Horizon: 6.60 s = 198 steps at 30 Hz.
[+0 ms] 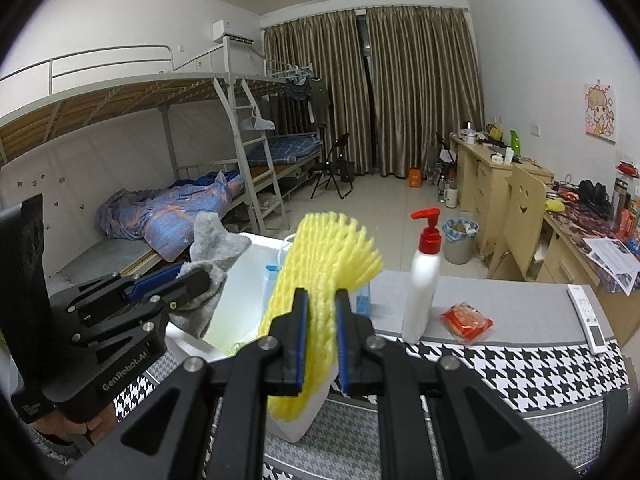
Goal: Organize soft objects
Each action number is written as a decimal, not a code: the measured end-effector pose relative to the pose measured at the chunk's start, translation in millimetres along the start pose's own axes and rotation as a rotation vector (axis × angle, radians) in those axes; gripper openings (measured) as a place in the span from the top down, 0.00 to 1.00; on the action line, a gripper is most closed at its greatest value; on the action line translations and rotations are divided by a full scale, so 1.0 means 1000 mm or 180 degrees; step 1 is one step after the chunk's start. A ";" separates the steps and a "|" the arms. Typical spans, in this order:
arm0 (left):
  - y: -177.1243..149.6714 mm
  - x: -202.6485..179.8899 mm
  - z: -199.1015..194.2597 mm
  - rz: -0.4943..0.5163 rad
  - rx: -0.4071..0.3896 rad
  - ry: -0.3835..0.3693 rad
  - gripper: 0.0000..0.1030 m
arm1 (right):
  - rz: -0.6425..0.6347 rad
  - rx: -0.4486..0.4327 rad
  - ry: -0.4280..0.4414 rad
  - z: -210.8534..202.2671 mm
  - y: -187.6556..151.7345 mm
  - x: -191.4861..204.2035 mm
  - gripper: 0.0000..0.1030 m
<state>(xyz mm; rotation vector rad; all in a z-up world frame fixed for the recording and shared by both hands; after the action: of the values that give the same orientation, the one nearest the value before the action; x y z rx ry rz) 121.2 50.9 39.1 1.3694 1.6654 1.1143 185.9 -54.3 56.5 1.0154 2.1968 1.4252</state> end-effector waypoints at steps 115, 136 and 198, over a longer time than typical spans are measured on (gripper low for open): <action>-0.007 0.080 -0.029 -0.0393 -0.0121 0.0579 0.01 | -0.0402 0.0203 0.0122 0.054 0.013 0.059 0.29; -0.005 0.035 -0.057 -0.0252 -0.0260 0.0416 0.01 | -0.0332 -0.0168 -0.0040 -0.006 0.002 0.042 0.11; -0.043 -0.024 -0.112 -0.0259 -0.0648 0.0390 0.01 | -0.0101 -0.0763 -0.0310 -0.108 -0.077 0.003 0.08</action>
<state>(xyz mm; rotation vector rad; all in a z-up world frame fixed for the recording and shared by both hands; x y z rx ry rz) 9.0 3.7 42.7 1.1154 1.6272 1.3033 87.8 -141.8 36.2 0.9403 1.9107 1.5460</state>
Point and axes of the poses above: each gripper's, at about its wrist camera, not at the fingertips, and z roughly the way its jaws point, x to its left, y to its top, the point moved 1 cm from there along z, roughly the way its jaws point, and after that the axes turned 1 degree about -x, right-handed, at the moved point
